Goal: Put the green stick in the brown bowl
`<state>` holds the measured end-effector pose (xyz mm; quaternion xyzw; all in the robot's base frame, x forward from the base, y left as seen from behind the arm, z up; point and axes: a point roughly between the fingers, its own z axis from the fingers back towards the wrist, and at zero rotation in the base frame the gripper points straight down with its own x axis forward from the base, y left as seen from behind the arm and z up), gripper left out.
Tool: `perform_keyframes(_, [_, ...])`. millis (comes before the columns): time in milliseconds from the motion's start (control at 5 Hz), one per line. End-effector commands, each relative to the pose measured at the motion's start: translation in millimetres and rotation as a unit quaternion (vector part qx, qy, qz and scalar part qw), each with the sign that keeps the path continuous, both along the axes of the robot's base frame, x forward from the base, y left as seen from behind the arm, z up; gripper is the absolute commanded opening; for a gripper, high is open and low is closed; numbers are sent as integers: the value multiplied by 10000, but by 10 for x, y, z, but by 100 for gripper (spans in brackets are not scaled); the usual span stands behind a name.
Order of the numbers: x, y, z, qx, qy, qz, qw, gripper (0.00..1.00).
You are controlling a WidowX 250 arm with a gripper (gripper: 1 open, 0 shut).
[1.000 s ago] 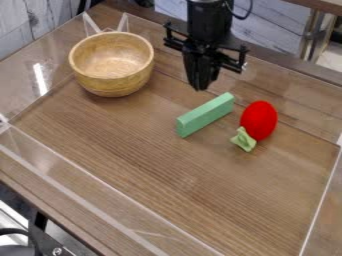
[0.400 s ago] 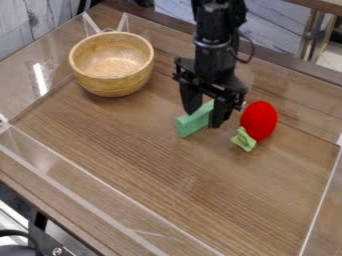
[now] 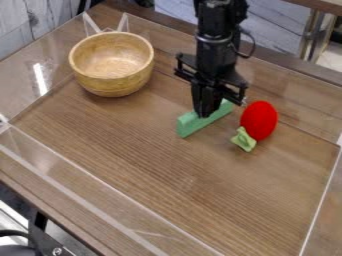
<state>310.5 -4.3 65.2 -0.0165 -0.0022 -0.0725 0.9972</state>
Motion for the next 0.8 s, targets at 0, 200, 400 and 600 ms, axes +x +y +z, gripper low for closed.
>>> perform_keyframes(0, [114, 219, 458, 28, -627, -106, 9980, 0])
perform_keyframes(200, [123, 415, 572, -1, -734, -275, 9969, 0])
perform_keyframes(400, [146, 313, 374, -10, -626, 124, 9980, 100])
perform_keyframes(600, [154, 161, 189, -38, -526, 477, 9975, 100])
